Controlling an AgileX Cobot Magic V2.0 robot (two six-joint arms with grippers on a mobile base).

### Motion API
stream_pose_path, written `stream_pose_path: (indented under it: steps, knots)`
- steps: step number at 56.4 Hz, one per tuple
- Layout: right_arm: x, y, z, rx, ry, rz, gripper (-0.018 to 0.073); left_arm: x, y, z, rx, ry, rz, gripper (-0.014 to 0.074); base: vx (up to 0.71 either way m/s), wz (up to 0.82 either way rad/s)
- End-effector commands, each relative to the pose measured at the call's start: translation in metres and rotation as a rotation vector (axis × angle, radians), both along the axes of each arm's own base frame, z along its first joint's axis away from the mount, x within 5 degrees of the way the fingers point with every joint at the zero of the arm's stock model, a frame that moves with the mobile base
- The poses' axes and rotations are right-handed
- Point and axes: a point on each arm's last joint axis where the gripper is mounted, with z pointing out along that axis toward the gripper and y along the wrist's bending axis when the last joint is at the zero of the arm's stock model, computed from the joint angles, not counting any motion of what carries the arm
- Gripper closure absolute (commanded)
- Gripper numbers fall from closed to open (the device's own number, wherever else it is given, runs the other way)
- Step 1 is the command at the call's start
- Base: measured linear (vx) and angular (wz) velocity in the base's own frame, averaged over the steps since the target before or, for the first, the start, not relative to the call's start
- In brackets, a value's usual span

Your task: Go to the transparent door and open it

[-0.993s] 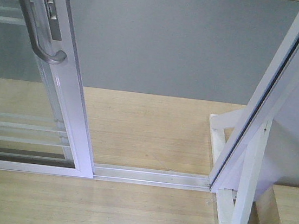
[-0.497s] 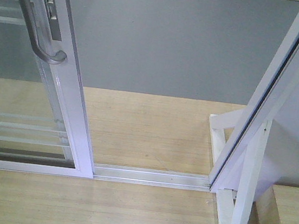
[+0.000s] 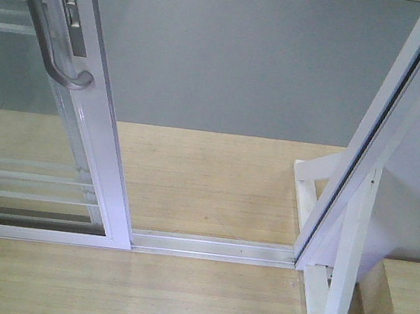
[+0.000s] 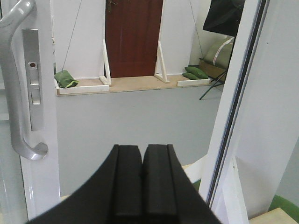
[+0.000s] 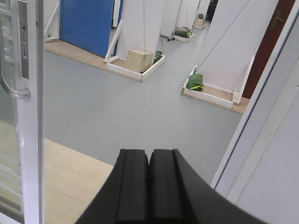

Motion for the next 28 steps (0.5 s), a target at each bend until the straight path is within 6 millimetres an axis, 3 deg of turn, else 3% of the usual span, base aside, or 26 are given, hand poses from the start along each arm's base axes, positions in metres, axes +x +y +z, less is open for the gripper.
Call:
stream_pose_path:
  steps: [1, 28]
  knots:
    - [0.0002, 0.0001, 0.0161, 0.029, -0.102, 0.000, 0.0564, 0.0006, 0.0023, 0.0118, -0.056, -0.046, 0.024, 0.0594, 0.00, 0.00]
    - [0.0002, 0.0001, 0.0161, 0.029, -0.102, 0.000, 0.0564, 0.0029, 0.0088, 0.0137, -0.037, -0.077, 0.100, 0.0594, 0.00, 0.00]
